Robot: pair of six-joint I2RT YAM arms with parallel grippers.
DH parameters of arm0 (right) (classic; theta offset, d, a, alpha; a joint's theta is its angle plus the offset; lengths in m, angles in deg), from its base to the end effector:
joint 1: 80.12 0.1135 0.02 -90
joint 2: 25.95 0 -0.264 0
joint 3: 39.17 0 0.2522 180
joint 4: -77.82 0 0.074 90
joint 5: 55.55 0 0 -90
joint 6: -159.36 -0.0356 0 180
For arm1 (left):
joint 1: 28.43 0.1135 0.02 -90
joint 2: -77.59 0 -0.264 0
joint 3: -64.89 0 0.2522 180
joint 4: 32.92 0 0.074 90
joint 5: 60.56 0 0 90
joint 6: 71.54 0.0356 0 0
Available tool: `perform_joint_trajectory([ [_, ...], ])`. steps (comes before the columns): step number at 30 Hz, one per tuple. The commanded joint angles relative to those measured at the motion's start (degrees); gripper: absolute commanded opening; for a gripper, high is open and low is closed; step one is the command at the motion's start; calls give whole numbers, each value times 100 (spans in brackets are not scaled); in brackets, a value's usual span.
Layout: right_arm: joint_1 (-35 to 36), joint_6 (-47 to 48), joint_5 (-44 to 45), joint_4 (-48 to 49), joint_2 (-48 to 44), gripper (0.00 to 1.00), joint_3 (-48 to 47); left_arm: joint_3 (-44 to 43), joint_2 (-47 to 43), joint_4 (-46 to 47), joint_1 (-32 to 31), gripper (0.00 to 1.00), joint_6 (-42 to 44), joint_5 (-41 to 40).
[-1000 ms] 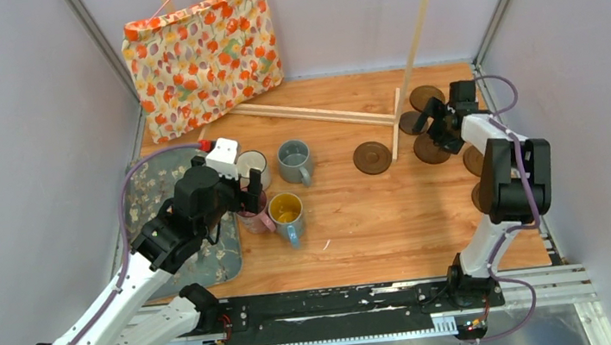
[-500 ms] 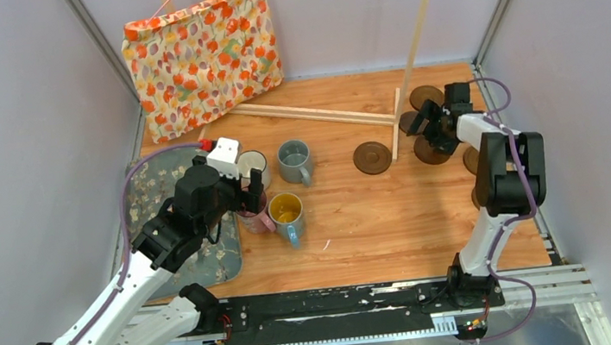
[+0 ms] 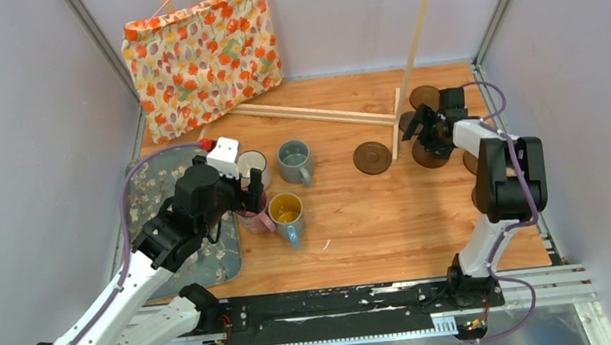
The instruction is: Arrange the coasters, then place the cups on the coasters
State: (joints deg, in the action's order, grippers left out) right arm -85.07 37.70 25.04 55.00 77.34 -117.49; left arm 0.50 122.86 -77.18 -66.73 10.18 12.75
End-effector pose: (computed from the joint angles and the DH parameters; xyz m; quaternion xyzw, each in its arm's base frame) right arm 0.3817 -0.0272 0.1831 0.2640 0.8920 0.1573 0.3315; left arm 0.1400 -0.0976 0.3377 0.1411 0.8268 -0.0973 0.5358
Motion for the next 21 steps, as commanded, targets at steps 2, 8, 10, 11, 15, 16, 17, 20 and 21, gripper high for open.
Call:
perform_joint_trajectory([
  [2,320,-68,32,-621,-407,98,888,71,-1,58,60,100,54,78],
  [8,461,-149,120,-621,-1176,97,1758,71,-3,53,60,100,54,85],
  [10,730,-162,176,-659,-1458,98,1990,71,-8,49,60,100,54,87],
  [11,819,-188,200,-680,-1596,97,2108,63,-3,51,60,100,52,91],
  [15,1268,-351,330,-755,-2172,97,2526,62,-9,50,60,100,45,96],
  [16,1434,-416,383,-786,-2291,97,2614,62,-1,48,60,100,45,105],
  [17,1607,-475,427,-812,-2386,97,2684,54,4,46,60,100,45,97],
  [20,2296,-727,557,-823,-2572,97,2794,55,22,43,60,100,45,87],
  [21,2521,-802,608,-819,-2577,97,2780,54,24,44,60,100,45,87],
])
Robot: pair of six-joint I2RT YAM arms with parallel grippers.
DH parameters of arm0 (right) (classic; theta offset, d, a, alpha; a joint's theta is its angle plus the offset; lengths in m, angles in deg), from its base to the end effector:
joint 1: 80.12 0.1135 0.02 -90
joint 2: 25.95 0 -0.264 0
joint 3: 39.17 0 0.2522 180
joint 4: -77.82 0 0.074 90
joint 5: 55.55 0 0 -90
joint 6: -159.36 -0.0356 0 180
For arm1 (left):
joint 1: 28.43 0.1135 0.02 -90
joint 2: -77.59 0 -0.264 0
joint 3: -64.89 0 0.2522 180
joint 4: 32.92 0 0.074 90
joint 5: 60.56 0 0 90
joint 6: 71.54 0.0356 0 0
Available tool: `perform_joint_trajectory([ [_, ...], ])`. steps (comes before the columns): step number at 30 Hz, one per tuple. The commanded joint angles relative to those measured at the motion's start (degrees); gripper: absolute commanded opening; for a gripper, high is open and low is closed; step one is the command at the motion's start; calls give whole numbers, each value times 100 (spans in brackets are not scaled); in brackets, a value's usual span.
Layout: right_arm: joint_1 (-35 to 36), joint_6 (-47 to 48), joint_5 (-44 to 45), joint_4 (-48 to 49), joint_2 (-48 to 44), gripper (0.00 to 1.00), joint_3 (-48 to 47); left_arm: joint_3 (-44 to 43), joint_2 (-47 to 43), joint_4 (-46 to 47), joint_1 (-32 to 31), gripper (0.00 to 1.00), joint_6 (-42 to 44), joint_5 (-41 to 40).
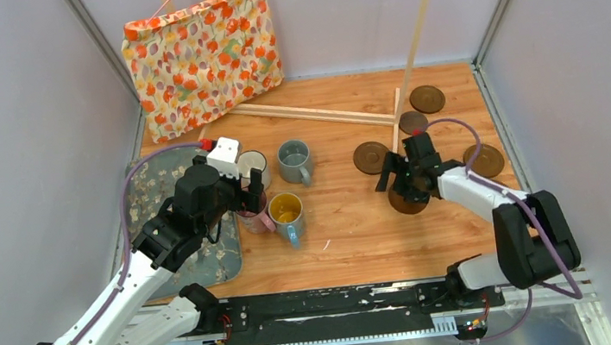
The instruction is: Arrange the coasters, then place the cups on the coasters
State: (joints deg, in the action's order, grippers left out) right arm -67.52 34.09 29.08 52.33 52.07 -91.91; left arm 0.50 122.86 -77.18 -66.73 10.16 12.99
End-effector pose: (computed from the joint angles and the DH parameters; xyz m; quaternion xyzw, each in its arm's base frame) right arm 0.2554 0.0605 0.1793 0.1695 0.9257 0.1764 0.2886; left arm 0.1400 -0.0977 0.3377 0.1421 0.8268 -0.0990 0.5352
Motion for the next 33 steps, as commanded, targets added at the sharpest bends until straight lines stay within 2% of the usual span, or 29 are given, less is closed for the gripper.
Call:
perform_joint_trajectory([
  [1,1026,-520,231,-550,-25,98,172,53,31,43,60,100,47,63],
  [5,1928,-742,468,-532,363,97,-173,45,66,21,60,100,55,46],
  [9,2507,-864,384,-392,1055,97,-566,53,63,21,64,100,56,2],
  [13,2865,-869,268,-293,1639,97,-1064,53,73,23,69,100,56,-16],
  [18,2926,-888,48,-229,2066,97,-1610,54,68,17,69,100,56,-16],
  [28,2924,-617,329,-737,1612,98,-2063,53,58,26,77,100,56,10],
  [33,2862,-366,844,-1166,1083,99,-2349,53,55,22,77,100,56,18],
])
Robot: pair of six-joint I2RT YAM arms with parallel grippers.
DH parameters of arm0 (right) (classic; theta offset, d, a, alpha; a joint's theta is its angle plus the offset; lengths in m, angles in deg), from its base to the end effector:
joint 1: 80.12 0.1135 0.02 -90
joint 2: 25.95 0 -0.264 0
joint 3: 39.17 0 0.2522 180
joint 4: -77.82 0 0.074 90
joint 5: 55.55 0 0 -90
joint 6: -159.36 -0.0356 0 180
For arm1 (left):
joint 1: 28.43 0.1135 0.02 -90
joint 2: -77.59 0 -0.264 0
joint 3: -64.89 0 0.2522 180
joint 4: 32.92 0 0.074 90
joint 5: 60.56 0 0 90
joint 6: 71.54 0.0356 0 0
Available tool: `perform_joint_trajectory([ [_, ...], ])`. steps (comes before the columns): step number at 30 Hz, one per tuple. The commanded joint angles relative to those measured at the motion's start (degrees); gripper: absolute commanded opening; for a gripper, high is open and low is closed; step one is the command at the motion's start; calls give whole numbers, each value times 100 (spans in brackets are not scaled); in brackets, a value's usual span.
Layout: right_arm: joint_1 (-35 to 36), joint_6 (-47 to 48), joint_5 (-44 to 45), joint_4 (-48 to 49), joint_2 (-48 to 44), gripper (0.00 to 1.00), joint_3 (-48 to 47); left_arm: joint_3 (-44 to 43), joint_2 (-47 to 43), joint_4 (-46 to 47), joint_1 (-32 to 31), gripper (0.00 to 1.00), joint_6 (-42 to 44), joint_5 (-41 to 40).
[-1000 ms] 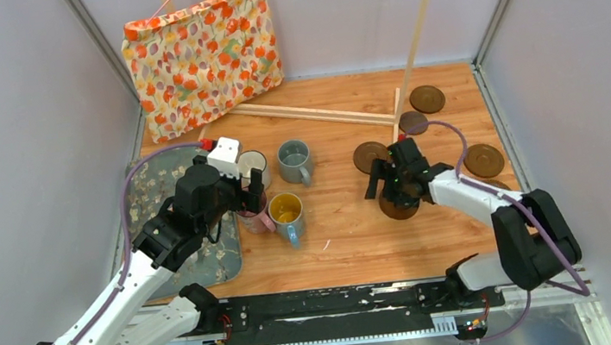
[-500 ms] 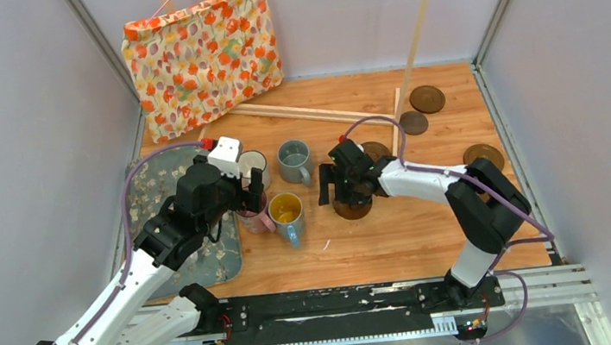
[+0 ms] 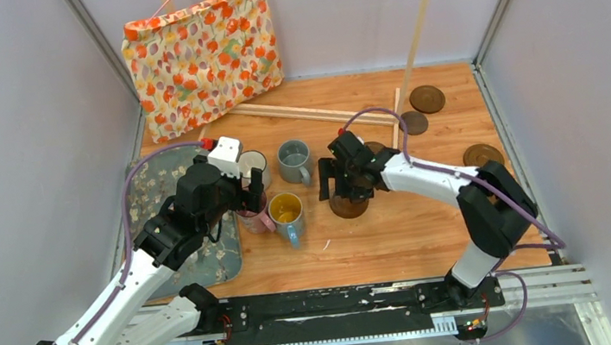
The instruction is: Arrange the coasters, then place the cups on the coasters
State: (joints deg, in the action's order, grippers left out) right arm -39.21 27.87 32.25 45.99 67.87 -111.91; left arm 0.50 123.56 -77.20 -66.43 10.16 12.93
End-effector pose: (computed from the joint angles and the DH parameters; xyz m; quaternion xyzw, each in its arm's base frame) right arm 0.2553 0.2230 0.1988 -0.0013 0.9479 0.2232 0.2273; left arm 0.1426 -0.0986 0.3358 0.1412 0.8301 -0.0947 0.5310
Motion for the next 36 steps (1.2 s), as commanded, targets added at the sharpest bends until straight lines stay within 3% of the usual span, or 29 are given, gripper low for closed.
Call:
perform_joint_trajectory([
  [1,-16,330,600,-570,-588,99,-370,49,-16,27,47,100,48,33],
  [12,-1014,707,956,-760,-1218,99,-253,53,-47,20,47,100,47,113],
  [21,-2513,775,839,-778,-1563,100,94,53,-62,38,47,100,32,211],
  [36,-4761,792,678,-633,-1351,99,154,71,-27,70,47,100,21,279],
])
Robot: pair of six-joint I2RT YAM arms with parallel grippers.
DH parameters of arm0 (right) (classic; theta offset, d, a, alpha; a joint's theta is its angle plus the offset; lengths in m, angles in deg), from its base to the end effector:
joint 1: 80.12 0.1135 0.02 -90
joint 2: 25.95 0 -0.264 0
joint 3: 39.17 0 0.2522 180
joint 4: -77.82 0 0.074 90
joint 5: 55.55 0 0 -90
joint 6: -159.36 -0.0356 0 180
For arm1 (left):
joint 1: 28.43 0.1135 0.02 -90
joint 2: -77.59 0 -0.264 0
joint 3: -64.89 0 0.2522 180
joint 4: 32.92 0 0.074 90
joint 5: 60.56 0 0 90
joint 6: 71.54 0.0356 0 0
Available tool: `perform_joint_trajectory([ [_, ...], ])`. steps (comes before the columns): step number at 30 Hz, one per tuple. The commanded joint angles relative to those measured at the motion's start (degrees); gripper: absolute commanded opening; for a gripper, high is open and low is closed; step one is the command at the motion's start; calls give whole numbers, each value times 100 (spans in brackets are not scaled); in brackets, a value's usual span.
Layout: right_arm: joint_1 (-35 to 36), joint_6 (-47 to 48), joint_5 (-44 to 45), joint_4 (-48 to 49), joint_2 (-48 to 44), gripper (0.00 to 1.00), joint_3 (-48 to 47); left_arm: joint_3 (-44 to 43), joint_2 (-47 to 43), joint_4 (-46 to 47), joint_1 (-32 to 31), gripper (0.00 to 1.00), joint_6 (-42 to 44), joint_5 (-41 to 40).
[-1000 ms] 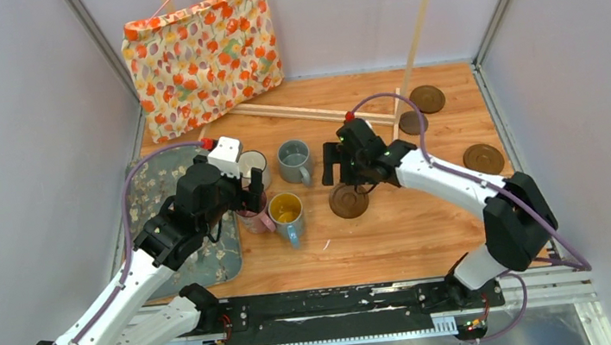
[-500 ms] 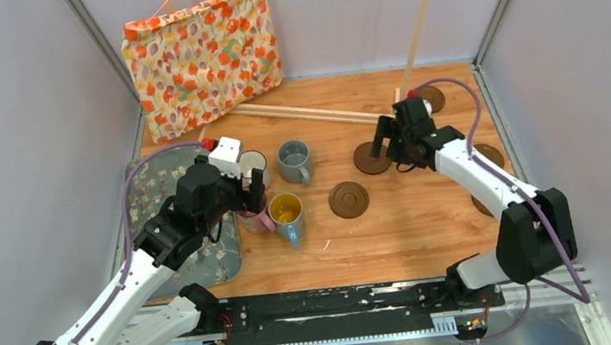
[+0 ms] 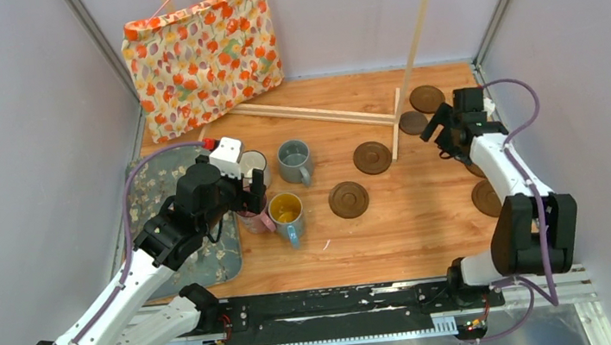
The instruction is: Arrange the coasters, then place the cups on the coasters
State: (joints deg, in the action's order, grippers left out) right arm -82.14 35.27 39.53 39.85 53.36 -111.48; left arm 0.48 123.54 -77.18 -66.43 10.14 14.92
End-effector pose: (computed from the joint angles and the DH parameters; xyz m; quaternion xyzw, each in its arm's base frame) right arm 0.2985 -0.0137 0.2648 0.3022 0.8722 0.0663 0.3790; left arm 0.1421 -0.0997 0.3359 0.1503 0.8295 -0.1089 0.5268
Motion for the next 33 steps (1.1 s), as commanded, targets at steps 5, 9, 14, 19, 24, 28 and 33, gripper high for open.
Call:
perform_joint_trajectory([
  [5,-996,27,-116,209,377,99,139,82,9,78,47,100,19,107],
  [9,-1318,-46,-232,446,753,99,97,82,57,74,47,100,14,100],
  [14,-1715,-116,-563,637,1386,99,-140,99,113,86,47,100,23,78],
  [19,-1860,-112,-739,646,1902,97,-411,82,199,93,47,100,40,34],
  [24,-1959,-83,-846,645,2040,97,-506,91,275,106,60,100,49,-7],
  [28,-2028,-33,-849,617,1825,97,-520,82,320,99,73,100,49,-24],
  [33,-2099,48,-637,507,1560,98,-623,91,331,112,82,100,49,18],
])
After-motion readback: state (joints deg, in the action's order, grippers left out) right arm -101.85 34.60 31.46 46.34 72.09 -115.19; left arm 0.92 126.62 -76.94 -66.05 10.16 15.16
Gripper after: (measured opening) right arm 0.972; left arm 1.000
